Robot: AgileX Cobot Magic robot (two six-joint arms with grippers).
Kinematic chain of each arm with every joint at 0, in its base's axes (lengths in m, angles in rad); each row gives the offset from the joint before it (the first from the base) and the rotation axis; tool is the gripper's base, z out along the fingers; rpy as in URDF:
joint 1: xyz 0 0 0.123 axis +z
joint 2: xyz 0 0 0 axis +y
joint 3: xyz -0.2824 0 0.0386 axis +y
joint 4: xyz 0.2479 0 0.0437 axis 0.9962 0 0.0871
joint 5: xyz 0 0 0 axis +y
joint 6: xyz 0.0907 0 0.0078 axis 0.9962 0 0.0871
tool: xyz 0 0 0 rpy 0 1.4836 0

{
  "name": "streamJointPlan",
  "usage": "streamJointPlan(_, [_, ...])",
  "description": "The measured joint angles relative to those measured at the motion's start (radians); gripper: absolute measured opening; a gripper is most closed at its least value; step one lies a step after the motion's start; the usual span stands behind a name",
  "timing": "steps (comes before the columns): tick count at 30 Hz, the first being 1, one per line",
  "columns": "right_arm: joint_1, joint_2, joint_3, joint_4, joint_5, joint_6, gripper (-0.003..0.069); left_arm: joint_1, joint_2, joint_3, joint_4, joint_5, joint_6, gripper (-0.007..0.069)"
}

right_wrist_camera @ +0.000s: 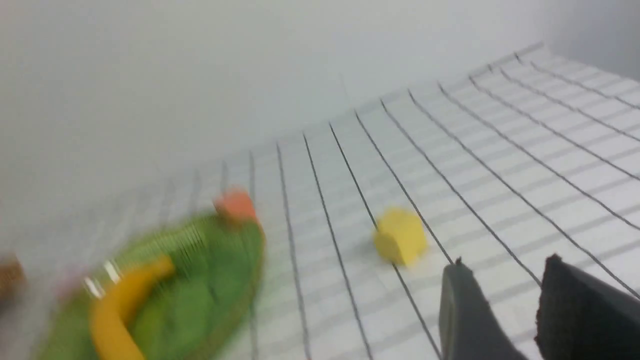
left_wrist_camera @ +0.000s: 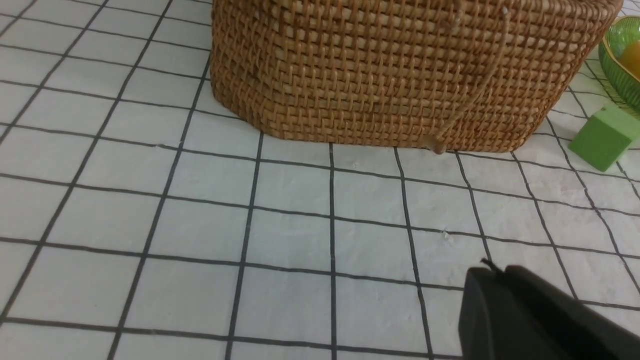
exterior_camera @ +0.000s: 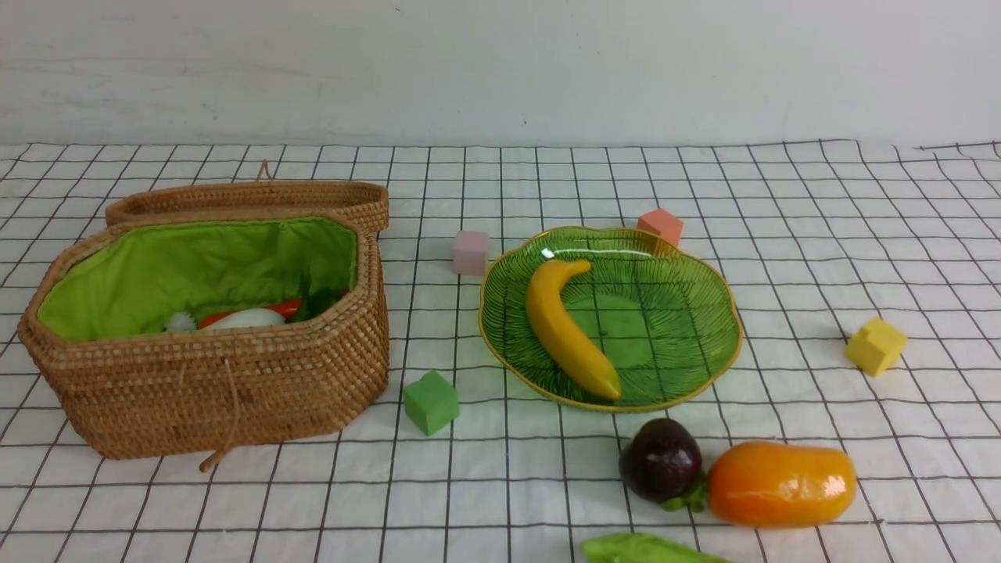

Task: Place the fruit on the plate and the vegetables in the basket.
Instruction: Use the right arm to grab a mango and put it into the right plate

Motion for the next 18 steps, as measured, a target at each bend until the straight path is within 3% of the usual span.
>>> streamJointPlan(3, [0.000,0.000,0.000,0.105,-0.157,0.035,0.0242,0.000,0.000,0.000,0.000,0.000,0.000,0.0021])
streamJointPlan(6, [0.000,0.000,-0.018,0.133,-0.170,0.044,0.0242,0.000,0.000,0.000,0.000,0.000,0.000,0.0022])
streamJointPlan(12, [0.000,0.086,-0.332,0.135,0.182,0.045,0.0242,0.000,0.000,0.000,0.000,0.000,0.001,0.0024])
streamJointPlan(14, [0.002,0.237,-0.531,0.101,0.357,0.013,0.0242,0.000,0.000,0.000,0.000,0.000,0.001,0.0026])
streamJointPlan(18, [0.077,0.543,-0.790,0.032,0.506,-0.077,0.0242,0.000,0.000,0.000,0.000,0.000,0.001,0.0028])
